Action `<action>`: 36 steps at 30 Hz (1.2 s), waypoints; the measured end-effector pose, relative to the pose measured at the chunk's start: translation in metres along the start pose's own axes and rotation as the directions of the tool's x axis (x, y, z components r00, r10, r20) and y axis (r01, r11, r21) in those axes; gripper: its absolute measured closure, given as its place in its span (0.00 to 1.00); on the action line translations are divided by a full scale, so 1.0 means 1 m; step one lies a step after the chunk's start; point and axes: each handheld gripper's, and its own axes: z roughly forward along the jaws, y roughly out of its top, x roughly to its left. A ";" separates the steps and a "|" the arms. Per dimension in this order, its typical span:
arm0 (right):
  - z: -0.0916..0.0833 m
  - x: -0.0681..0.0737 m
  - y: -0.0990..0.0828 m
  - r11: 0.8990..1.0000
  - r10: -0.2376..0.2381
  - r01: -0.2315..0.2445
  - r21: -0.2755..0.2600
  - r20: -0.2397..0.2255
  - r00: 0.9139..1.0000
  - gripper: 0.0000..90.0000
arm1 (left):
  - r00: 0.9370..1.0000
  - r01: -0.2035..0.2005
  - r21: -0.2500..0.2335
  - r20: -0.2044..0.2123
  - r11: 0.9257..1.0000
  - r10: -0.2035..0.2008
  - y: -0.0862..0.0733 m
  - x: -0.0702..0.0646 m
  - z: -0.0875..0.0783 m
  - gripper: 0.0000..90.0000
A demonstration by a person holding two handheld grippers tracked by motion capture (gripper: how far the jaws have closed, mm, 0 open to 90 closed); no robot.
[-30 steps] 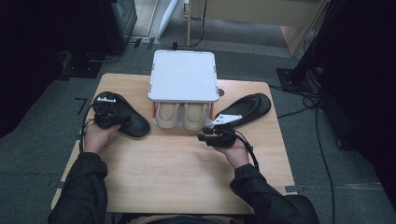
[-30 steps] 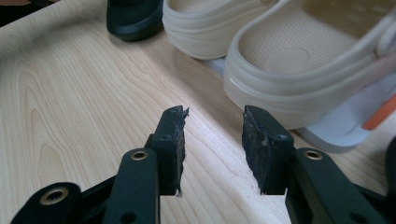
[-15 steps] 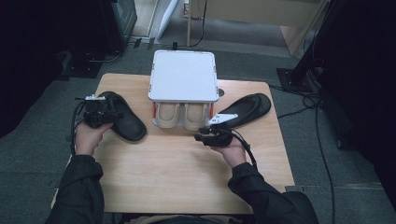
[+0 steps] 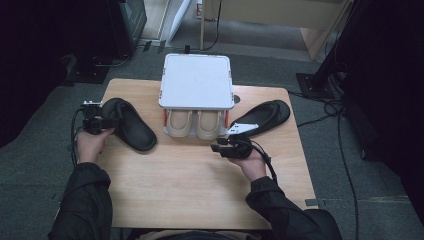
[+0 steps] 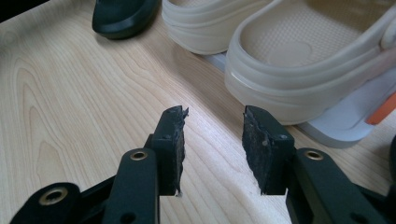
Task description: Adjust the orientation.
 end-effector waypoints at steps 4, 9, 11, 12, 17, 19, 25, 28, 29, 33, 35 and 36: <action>-0.001 0.000 -0.002 1.000 0.004 -0.004 0.009 0.008 1.000 0.66 | 1.000 -0.018 0.020 -0.008 1.000 0.018 0.002 -0.003 0.008 0.51; -0.004 0.000 -0.006 1.000 0.006 -0.006 0.003 0.018 1.000 0.66 | 0.999 -0.038 0.034 -0.019 0.999 0.038 0.005 -0.007 0.016 0.57; -0.005 -0.001 -0.008 1.000 0.007 -0.007 0.004 0.022 1.000 0.66 | 0.999 -0.033 0.031 -0.011 0.999 0.034 0.006 -0.006 0.017 0.59; -0.006 0.000 -0.009 1.000 0.008 -0.008 0.004 0.024 1.000 0.66 | 0.999 -0.031 0.032 -0.006 0.999 0.031 0.007 -0.006 0.018 0.60; -0.007 0.000 -0.011 1.000 0.011 -0.012 0.008 0.028 1.000 0.65 | 0.999 -0.026 0.031 0.021 0.999 0.025 0.010 -0.006 0.020 0.63; -0.007 0.000 -0.012 1.000 0.014 -0.015 0.008 0.031 0.999 0.65 | 0.999 -0.027 0.029 0.037 0.999 0.025 0.011 -0.005 0.022 0.64; -0.008 0.000 -0.014 1.000 0.023 -0.023 0.012 0.033 0.999 0.65 | 0.996 -0.034 0.038 0.087 0.999 0.030 0.014 -0.008 0.026 0.68; -0.008 0.000 -0.015 1.000 0.025 -0.025 0.011 0.035 0.999 0.65 | 0.994 -0.047 0.049 0.106 0.998 0.041 0.017 -0.010 0.028 0.70; -0.008 0.000 -0.016 1.000 0.028 -0.028 0.012 0.035 0.999 0.65 | 0.993 -0.045 0.050 0.110 0.998 0.040 0.017 -0.011 0.029 0.71; -0.010 0.000 -0.017 1.000 0.028 -0.029 0.010 0.041 0.999 0.65 | 0.992 -0.049 0.059 0.120 0.997 0.042 0.022 -0.014 0.030 0.73; -0.011 0.000 -0.018 0.999 0.033 -0.033 0.009 0.044 0.999 0.65 | 0.990 -0.044 0.058 0.136 0.997 0.036 0.025 -0.015 0.029 0.74; -0.011 0.000 -0.019 0.999 0.034 -0.034 0.007 0.044 0.998 0.65 | 0.989 -0.042 0.054 0.144 0.998 0.033 0.026 -0.016 0.029 0.74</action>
